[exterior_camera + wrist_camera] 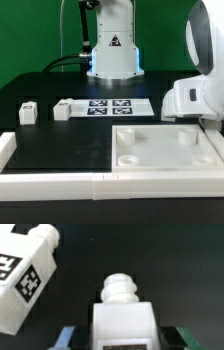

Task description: Assemble one leg

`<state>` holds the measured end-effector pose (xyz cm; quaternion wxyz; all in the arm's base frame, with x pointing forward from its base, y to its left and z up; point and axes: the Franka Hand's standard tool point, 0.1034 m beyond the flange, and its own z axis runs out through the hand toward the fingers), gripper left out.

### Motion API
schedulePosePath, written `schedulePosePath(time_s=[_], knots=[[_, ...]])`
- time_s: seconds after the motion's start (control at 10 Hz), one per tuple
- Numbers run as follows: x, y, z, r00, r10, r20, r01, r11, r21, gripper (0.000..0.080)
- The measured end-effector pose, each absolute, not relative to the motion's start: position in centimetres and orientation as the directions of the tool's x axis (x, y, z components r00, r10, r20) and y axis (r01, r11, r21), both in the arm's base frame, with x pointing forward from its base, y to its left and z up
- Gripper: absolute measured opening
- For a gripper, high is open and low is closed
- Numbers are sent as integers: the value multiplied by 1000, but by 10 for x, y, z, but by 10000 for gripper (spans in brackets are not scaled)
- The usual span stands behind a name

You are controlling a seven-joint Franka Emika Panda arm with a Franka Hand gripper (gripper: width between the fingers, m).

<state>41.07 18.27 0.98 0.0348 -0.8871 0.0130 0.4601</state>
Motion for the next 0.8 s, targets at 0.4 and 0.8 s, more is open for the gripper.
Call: schedulePosePath(time_s=[0.4,0.8], knots=[[420,177,66,583,4,-812,-49,-998,-40,290],[432,181,75,608,-10,-794,-60,-998,-33,290]])
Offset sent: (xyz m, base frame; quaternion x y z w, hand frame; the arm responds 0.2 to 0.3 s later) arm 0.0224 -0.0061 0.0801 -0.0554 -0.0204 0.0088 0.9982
